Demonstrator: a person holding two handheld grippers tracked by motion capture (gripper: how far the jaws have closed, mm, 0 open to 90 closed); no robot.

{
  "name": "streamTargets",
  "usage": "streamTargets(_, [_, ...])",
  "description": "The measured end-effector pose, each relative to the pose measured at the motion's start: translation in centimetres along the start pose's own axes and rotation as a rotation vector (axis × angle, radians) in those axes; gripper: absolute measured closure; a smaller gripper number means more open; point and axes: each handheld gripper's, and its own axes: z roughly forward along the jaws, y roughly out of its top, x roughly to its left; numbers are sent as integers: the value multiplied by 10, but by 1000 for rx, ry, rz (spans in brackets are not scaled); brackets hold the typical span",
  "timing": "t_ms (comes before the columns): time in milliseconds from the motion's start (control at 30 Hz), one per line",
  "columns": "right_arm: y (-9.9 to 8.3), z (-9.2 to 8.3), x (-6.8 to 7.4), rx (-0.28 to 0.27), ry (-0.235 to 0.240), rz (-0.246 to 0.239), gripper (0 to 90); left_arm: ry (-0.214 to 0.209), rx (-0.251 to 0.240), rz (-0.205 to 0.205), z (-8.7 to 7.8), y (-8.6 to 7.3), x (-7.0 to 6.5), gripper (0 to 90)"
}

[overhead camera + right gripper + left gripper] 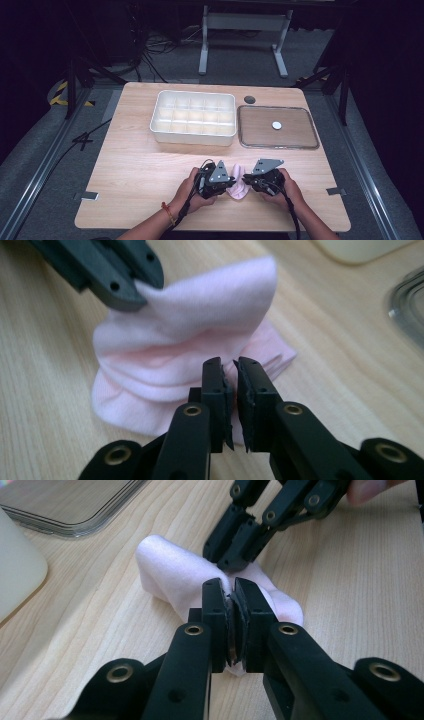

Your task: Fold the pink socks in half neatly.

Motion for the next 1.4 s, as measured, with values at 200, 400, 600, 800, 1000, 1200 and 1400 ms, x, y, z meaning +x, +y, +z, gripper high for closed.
streamTargets(200, [0,4,2,13,7,7,849,-12,5,24,4,1,-3,841])
streamTargets(400, [-1,5,1,11,14,11,850,-26,6,14,10,1,-8,833])
streamTargets(600, [-1,4,-2,1,21,25,856,-31,10,10,17,0,-12,809])
streamTargets(800, [4,-14,-10,-74,-39,42,867,-32,10,17,21,1,-12,807])
streamTargets(1000, [14,-26,-5,-198,-33,33,863,-27,15,13,22,1,-14,804])
streamTargets(1200, [16,-13,0,-164,-2,13,869,-32,16,12,23,1,-14,802])
streamTargets(1400, [12,1,2,-101,-1,2,874,-35,20,11,22,1,-14,797])
